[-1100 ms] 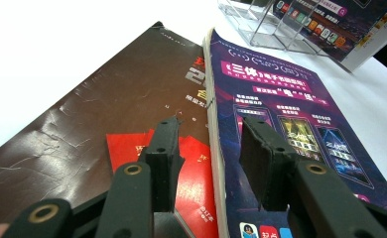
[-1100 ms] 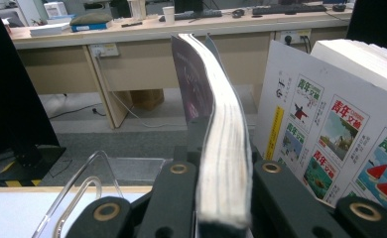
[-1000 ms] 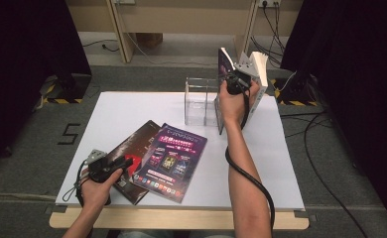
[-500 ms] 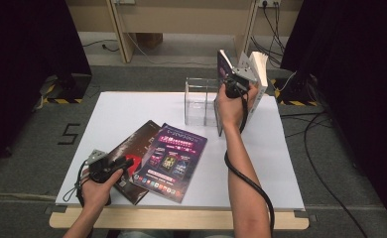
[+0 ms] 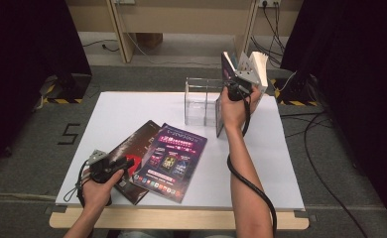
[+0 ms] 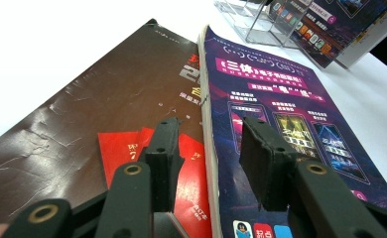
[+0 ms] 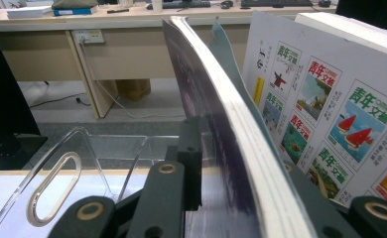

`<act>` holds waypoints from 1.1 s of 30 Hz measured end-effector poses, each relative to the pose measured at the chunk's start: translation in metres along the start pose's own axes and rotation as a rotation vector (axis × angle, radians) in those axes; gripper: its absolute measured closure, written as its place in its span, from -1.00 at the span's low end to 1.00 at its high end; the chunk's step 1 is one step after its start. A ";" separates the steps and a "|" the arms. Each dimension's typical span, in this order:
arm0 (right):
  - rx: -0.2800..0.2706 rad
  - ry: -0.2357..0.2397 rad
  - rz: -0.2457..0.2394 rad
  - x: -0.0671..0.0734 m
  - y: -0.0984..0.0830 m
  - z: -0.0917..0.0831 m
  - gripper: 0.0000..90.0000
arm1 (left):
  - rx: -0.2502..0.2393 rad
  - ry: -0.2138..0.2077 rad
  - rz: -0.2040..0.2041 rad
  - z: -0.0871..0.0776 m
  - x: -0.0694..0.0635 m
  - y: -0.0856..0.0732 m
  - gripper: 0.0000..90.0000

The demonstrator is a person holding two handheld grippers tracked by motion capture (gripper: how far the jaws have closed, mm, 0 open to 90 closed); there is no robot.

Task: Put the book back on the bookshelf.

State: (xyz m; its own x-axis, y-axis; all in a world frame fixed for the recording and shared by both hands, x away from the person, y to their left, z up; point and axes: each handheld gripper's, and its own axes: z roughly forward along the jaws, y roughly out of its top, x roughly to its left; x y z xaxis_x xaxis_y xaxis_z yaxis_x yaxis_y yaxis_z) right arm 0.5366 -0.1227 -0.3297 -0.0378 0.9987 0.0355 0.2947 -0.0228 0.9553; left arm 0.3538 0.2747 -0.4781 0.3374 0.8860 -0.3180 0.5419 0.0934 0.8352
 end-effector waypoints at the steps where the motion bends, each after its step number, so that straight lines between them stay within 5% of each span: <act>1: 0.003 -0.001 0.001 -0.001 0.000 0.000 0.71 | 0.000 0.000 0.000 0.000 0.000 0.000 0.31; 33: -0.013 0.013 0.029 -0.011 -0.007 -0.027 0.53 | 0.004 -0.004 0.010 0.001 -0.003 -0.001 0.30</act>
State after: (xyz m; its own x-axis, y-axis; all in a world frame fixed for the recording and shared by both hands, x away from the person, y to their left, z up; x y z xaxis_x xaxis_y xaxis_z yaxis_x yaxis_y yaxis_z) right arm 0.5097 -0.1352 -0.3286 -0.0420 0.9968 0.0675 0.2836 -0.0529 0.9575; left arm 0.3527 0.2714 -0.4778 0.3458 0.8852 -0.3113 0.5412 0.0828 0.8368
